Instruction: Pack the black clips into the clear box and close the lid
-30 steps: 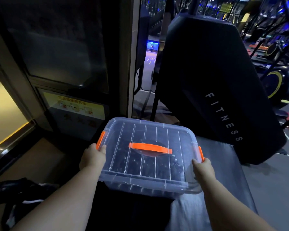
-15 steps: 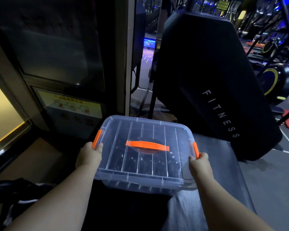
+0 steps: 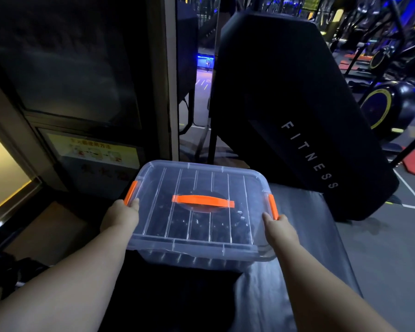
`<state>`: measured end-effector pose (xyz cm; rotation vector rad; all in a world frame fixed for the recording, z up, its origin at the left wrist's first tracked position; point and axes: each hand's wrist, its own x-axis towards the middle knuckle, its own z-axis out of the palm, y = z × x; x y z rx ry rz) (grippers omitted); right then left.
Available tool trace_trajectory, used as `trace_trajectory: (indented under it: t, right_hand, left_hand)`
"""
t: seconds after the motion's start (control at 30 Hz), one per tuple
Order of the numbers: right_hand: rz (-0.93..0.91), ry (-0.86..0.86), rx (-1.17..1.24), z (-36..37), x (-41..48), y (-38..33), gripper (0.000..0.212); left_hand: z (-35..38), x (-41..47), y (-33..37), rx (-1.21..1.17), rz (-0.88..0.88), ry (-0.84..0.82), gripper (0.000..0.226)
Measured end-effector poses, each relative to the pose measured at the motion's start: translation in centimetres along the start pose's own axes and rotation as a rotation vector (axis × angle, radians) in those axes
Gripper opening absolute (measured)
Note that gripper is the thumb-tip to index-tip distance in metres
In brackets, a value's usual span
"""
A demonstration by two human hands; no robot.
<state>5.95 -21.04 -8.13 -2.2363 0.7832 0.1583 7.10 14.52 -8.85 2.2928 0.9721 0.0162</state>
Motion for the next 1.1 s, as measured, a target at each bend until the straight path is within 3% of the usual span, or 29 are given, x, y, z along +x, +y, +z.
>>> trace_trajectory:
  t: [0.37,0.63,0.8,0.97,1.1]
  right_hand:
    - [0.092,0.101,-0.025,-7.8,2.5,7.4,0.048]
    - [0.128,0.112,-0.049,-11.2,2.7,10.3,0.031]
    - [0.154,0.103,-0.167,-11.3,2.5,10.1,0.048]
    - [0.193,0.185,-0.460,-12.0,0.7,9.0,0.065]
    - [0.091,0.267,-0.422,-12.7,-1.0,6.3,0.068]
  left_hand:
    - [6.3,-7.6,6.0,-0.081,0.105,-0.072,0.045]
    - [8.8,-11.1,8.1,-0.016,0.142,-0.075,0.046]
    - [8.5,-10.7,8.2,0.050,0.167,-0.082,0.050]
    - [6.8,-11.6,8.3,0.170,0.155,-0.124,0.054]
    - [5.1,-13.6,9.6,0.249,0.245,-0.098,0.060]
